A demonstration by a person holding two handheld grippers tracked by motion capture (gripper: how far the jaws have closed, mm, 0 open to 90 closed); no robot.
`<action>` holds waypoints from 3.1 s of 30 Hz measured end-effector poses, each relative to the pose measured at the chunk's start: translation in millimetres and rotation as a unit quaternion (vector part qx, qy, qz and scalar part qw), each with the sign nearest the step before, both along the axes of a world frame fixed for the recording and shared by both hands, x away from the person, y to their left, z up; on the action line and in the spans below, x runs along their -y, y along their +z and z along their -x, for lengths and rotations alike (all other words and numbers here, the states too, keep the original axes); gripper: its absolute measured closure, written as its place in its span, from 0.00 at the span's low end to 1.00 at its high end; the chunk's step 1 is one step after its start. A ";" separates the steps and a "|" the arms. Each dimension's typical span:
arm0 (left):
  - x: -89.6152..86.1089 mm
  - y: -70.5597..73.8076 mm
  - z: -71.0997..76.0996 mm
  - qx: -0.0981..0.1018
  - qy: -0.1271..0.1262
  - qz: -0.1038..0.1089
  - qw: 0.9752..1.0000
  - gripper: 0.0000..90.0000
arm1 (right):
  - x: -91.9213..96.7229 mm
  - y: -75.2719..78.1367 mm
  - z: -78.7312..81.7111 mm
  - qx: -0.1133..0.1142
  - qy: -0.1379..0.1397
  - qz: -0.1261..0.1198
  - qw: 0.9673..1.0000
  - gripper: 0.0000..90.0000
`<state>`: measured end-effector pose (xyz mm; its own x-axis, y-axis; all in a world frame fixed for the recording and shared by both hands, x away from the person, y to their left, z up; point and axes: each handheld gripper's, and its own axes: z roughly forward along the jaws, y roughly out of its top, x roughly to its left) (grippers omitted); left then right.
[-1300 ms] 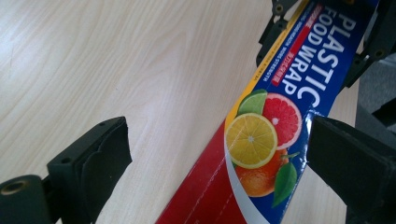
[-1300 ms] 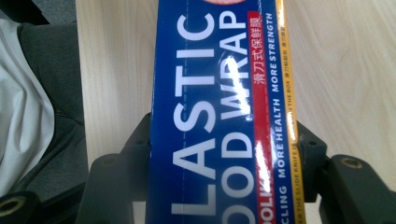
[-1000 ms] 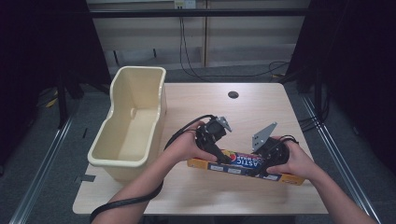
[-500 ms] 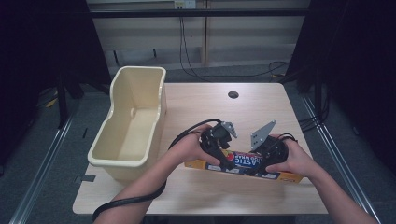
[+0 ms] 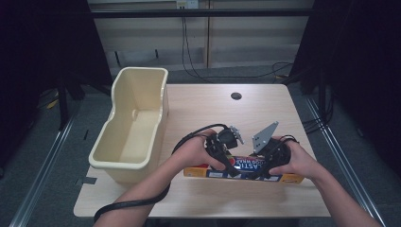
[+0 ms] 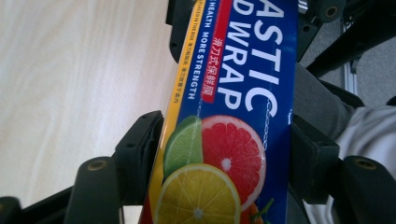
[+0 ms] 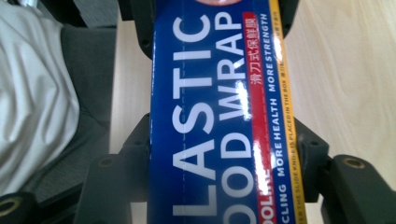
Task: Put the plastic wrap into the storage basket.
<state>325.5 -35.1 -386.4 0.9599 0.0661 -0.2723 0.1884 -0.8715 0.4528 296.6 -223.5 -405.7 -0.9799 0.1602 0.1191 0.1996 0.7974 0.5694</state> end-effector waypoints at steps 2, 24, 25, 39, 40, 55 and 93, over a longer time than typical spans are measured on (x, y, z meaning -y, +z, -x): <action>-0.2 2.4 -0.3 -0.022 0.015 -0.015 1.000 0.44 | 0.4 0.8 1.1 -0.002 -0.012 -0.022 1.000 0.37; -60.5 53.0 -19.2 0.007 0.136 -0.089 0.987 0.45 | 49.1 11.7 1.3 0.056 -0.205 -0.053 0.976 0.03; -62.5 57.0 -20.3 0.009 0.149 -0.092 0.985 0.45 | 48.5 10.3 2.3 0.057 -0.207 -0.050 0.975 0.03; -82.7 81.3 -37.1 0.002 0.199 -0.093 0.976 0.45 | 32.2 -18.7 18.2 0.062 -0.216 -0.035 0.974 0.03; -84.1 83.1 -37.7 0.001 0.202 -0.094 0.975 0.45 | 31.5 -20.4 19.2 0.058 -0.216 -0.038 0.974 0.03; -103.0 109.4 -47.6 -0.004 0.234 -0.101 0.967 0.45 | 24.4 -38.6 22.8 0.060 -0.222 -0.020 0.973 0.04; -148.9 160.9 -67.6 -0.014 0.334 -0.106 0.936 0.45 | 23.2 -37.9 26.4 0.060 -0.219 -0.024 0.973 0.03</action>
